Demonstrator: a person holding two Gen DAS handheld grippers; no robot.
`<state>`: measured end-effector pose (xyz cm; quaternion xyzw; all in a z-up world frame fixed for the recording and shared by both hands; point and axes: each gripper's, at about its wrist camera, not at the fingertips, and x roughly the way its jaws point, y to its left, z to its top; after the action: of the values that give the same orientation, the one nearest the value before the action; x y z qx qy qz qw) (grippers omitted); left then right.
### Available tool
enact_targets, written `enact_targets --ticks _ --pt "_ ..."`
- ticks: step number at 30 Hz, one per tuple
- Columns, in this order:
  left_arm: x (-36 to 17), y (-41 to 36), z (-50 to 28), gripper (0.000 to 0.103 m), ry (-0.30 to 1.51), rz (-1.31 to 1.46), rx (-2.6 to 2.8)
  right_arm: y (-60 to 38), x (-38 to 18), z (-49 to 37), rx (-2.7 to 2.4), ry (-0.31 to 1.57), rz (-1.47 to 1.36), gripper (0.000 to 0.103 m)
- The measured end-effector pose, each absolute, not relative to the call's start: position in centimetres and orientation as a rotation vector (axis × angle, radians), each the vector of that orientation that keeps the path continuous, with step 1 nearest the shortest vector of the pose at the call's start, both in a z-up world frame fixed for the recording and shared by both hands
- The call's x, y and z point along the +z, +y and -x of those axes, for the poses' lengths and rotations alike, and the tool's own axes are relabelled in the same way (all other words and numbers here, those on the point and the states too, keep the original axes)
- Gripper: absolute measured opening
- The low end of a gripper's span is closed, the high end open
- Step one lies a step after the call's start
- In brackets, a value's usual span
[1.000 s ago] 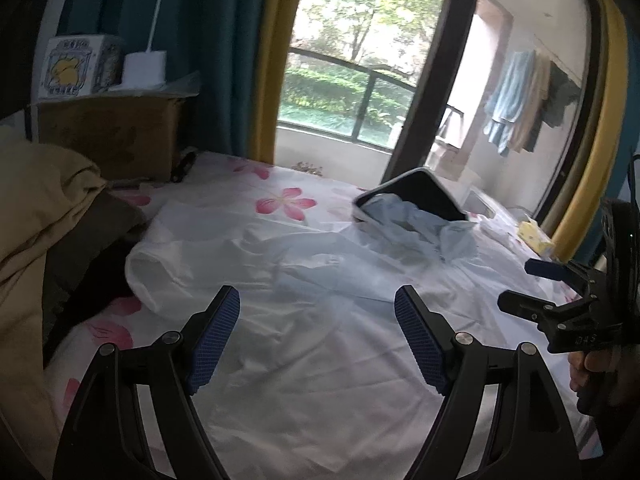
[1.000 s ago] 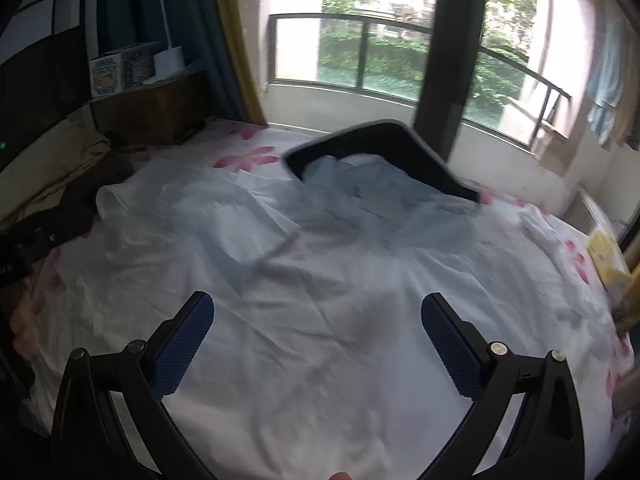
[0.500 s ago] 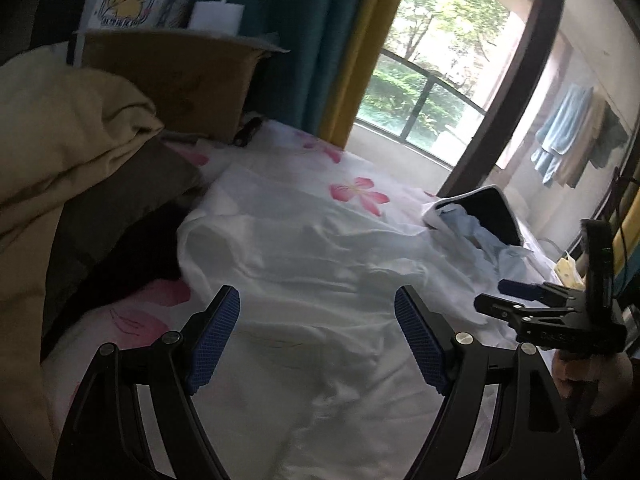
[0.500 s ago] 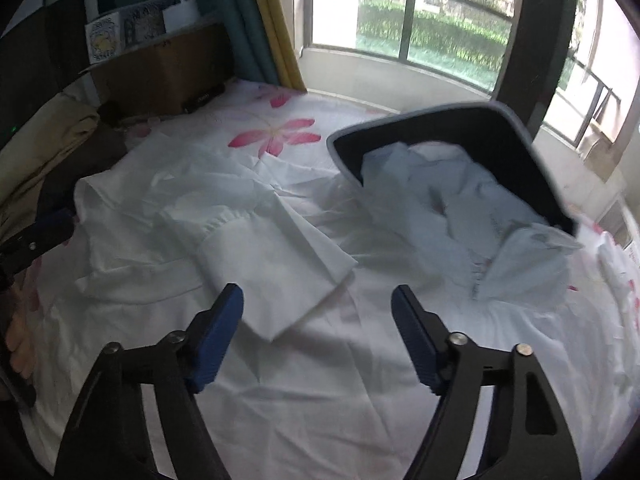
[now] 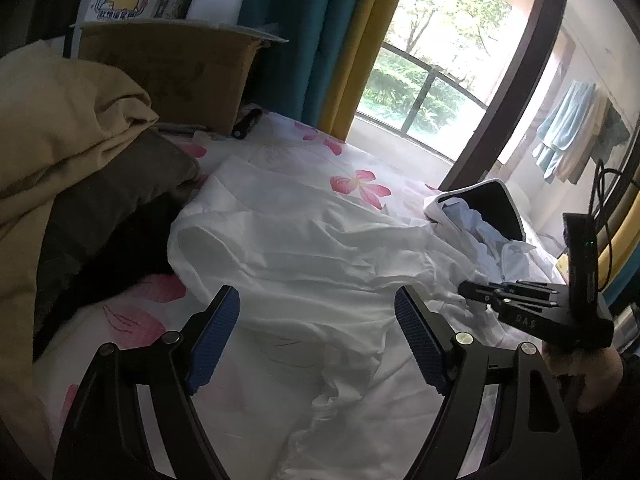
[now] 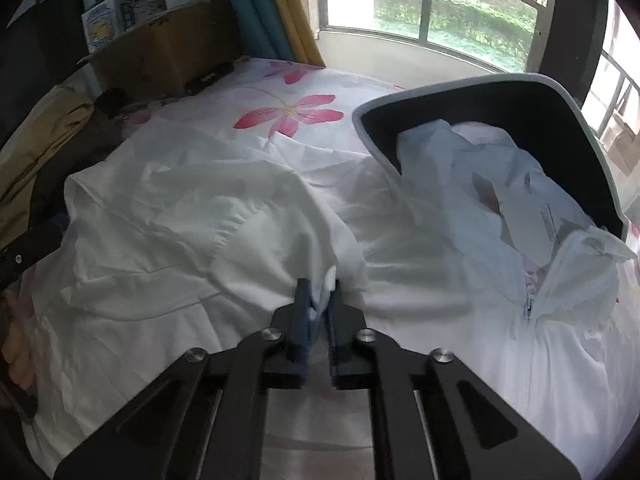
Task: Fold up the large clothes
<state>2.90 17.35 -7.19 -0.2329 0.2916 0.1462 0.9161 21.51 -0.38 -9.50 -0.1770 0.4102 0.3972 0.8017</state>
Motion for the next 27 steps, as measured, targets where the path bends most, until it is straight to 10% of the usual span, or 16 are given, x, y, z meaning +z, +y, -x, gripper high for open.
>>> enact_targets --ticks 27 --pt "-3.0 8.6 -3.0 0.083 0.604 0.336 0.218 -16.1 -2.8 -20.7 0.640 0.697 0.234 0.006"
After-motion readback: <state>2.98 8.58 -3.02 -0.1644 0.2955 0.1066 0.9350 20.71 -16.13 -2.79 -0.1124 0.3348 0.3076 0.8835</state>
